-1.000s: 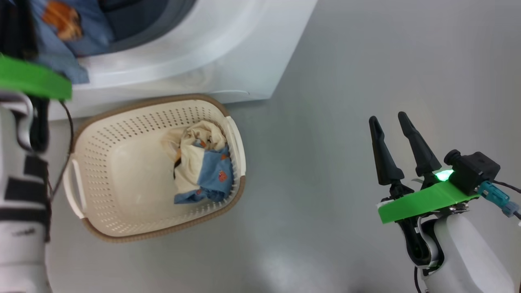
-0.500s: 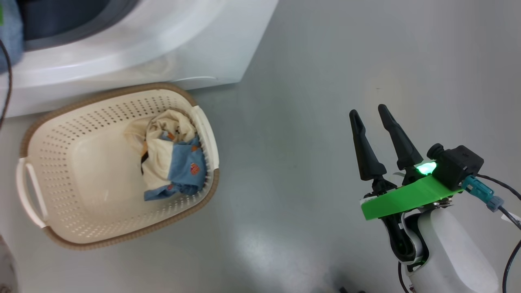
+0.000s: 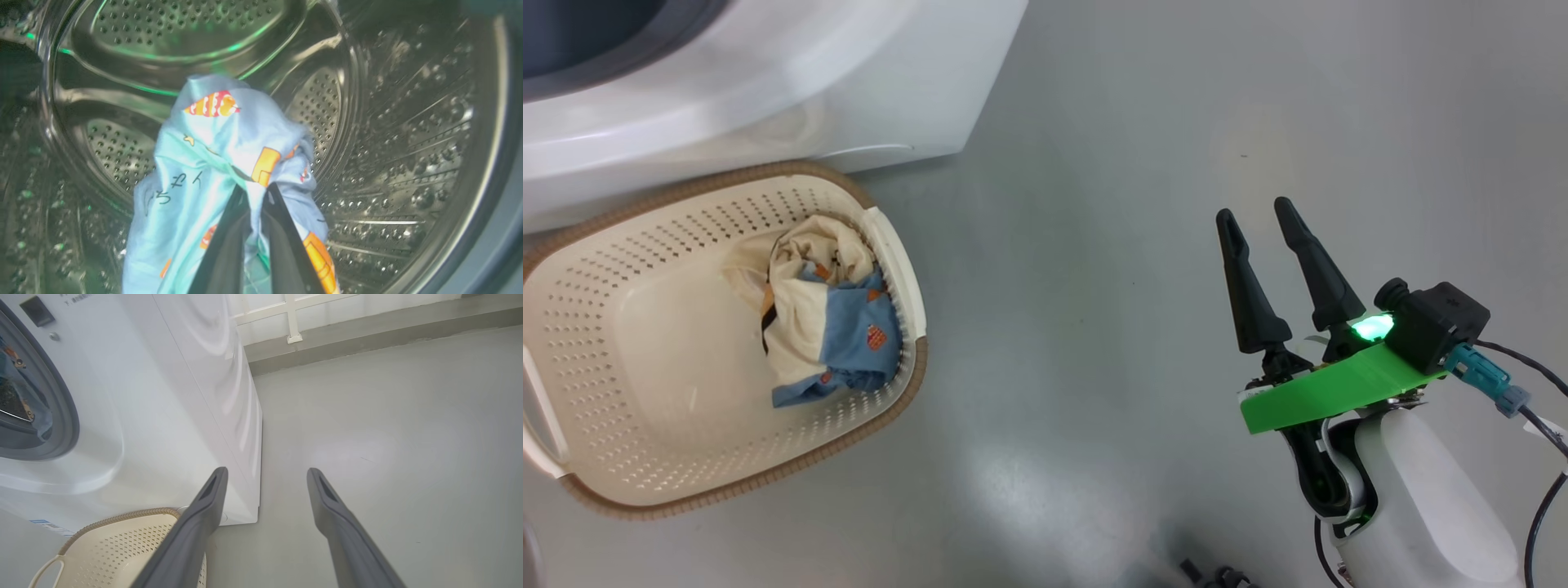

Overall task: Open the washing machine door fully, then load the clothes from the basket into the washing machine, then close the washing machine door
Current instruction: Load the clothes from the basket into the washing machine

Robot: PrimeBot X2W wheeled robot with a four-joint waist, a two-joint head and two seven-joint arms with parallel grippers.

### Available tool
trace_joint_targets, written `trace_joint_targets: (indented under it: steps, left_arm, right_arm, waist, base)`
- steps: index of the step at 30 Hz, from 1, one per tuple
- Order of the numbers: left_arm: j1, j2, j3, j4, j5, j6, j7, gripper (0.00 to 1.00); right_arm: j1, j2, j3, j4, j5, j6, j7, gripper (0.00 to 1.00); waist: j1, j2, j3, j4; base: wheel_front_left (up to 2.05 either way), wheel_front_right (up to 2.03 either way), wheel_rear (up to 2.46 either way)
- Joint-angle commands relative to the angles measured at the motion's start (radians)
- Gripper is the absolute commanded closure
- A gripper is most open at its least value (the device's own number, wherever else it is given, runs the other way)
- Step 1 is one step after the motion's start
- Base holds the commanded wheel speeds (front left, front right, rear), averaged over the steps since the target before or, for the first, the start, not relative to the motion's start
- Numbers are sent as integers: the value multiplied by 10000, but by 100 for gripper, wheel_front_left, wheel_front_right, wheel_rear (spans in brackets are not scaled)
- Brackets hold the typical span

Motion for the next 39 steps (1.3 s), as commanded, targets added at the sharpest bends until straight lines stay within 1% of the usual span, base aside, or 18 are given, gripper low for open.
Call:
trace_joint_targets:
  steps: [1,2,11,21,24,39]
  left_arm:
    - [156,503,178,-54,143,30,-53,13]
    - [189,514,197,62,202,37,-53,0]
    - [339,420,420,512,411,41,-53,0]
    - [790,156,647,376,425,30,-53,0]
    - [1148,60,672,200,540,33,-53,0]
    - [3820,-1136,1366,-1174,540,41,-53,0]
  right_arm:
    - [113,48,231,-229,37,46,-92,0]
    - [118,51,229,-227,37,46,-92,0]
    - [96,70,203,-182,20,46,-92,0]
    - [77,30,172,-148,-33,46,-92,0]
    - [102,-45,119,-153,-52,46,-92,0]
    - [299,-680,-35,-22,-90,46,-92,0]
  waist:
    - [0,0,10,-27]
    - [0,0,4,-31]
    - [0,0,-102,51]
    - [0,0,-335,194]
    - [0,0,-491,279]
    - [0,0,-1831,1066]
  base:
    - [0,0,0]
    - [0,0,0]
    - [0,0,0]
    - [0,0,0]
    - [0,0,0]
    - [0,0,0]
